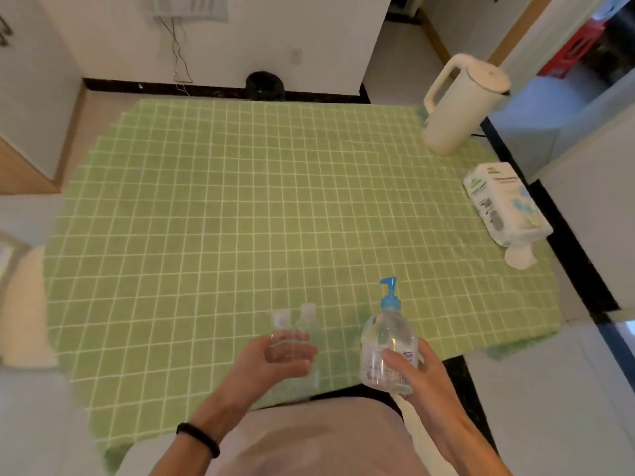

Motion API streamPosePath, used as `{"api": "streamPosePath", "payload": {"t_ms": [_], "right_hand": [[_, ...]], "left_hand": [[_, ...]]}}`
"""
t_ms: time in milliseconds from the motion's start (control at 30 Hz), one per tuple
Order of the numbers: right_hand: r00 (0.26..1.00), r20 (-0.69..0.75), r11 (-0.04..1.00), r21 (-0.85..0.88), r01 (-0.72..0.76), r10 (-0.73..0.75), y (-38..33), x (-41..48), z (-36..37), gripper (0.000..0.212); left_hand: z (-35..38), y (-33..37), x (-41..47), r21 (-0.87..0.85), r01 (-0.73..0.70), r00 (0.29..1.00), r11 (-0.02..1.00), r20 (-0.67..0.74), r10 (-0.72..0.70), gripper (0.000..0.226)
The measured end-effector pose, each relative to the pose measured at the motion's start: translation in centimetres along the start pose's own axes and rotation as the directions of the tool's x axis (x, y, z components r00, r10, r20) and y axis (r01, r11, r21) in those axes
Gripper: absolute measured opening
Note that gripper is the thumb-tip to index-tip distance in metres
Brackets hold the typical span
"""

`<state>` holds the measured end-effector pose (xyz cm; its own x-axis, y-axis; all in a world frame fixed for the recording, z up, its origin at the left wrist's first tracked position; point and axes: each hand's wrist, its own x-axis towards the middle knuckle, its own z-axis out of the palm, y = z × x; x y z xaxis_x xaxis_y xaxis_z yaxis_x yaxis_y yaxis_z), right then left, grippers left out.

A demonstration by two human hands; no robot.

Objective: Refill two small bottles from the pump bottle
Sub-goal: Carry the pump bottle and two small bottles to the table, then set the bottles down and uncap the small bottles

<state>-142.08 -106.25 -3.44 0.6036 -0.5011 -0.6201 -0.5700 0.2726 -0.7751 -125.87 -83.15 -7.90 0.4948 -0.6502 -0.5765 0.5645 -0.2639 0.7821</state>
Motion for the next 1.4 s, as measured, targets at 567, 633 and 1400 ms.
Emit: {"api": "streamPosePath", "payload": {"t_ms": [567, 633, 1400], "right_hand": [[0.989, 0.053, 0.972, -0.182, 0.147, -0.139, -1.7, 22.1, -18.8, 0.086], [0.98, 0.045, 0.961, -0.194, 0.199, -0.194, -2.1, 24.5, -19.5, 0.088], [0.707, 0.229, 0.69, -0.161, 0.705, -0.669, -0.2, 36.9, -20.4, 0.119]], "left_hand": [[15.2, 1.4, 22.3, 0.177, -0.06, 0.987, 0.982, -0.138, 0.085, 0.048], [15.2, 2.3, 24.5, 0.227, -0.12, 0.975, 0.966, -0.157, 0.158, 0.05], [14.3, 2.7, 34.6, 0.556, -0.51, 0.777, 0.656, -0.029, 0.629, 0.061]]}}
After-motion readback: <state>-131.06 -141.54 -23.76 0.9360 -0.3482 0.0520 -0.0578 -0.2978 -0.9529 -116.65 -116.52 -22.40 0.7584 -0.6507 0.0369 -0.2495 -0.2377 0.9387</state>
